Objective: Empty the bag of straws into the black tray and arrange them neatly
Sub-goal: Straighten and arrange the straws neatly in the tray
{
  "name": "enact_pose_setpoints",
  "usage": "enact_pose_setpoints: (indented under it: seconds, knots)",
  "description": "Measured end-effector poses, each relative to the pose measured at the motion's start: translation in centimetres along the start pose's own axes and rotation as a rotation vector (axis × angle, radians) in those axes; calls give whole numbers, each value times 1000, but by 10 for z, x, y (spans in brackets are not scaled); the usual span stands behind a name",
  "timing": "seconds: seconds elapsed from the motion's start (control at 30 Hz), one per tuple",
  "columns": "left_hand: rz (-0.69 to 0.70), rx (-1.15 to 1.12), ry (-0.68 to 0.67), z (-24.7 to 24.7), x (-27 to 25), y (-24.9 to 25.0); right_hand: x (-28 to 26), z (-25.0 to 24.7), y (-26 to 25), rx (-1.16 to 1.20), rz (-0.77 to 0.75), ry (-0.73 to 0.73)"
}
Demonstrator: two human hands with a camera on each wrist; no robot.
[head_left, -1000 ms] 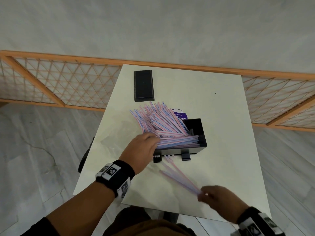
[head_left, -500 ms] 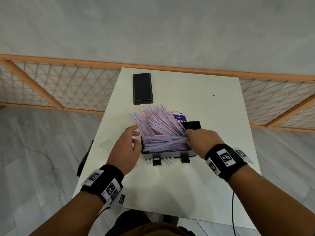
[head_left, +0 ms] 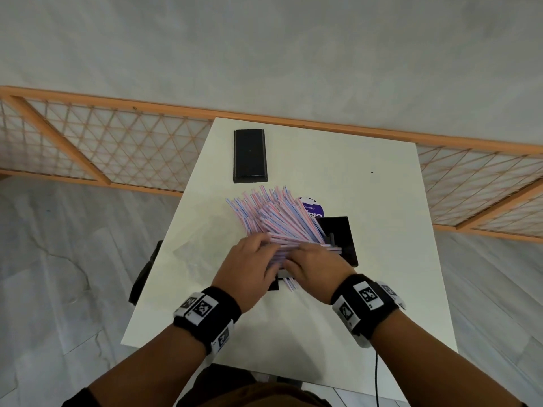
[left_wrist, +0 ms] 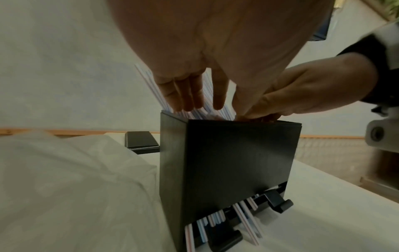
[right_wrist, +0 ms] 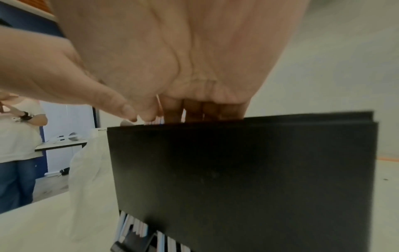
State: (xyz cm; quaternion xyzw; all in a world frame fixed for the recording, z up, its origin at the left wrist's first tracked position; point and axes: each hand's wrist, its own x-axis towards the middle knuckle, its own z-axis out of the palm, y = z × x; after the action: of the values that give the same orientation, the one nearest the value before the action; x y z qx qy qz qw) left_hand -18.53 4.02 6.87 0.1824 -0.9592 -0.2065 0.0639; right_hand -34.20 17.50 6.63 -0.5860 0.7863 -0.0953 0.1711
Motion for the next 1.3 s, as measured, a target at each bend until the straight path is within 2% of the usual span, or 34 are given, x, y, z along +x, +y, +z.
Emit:
enact_pose_setpoints:
  seconds: [0.2,0.27,0.37,0.53,0.87,1.1,1.3]
  knots:
    - [-69,88,-72,4,4,-6,-2,-21,4,-67,129,-210]
    - [-47,43,-109,5,4,-5,2,-20,6,-79,171,-285]
    - [5,33,-74,7,2,-7,12,-16,7,-111,204,-376]
    - [98,149,-94,3,-1,-4,34,-9,14,-59,264,-480]
    - [83,301,-157,9,0,-11,33,-2,22,65,275,-437]
    - [165,285,-84,6,-3,-13,22,-5,16,33,223,-310]
    - [106,241,-56,13,-11,-21,11,-10,13,-41,153,-205]
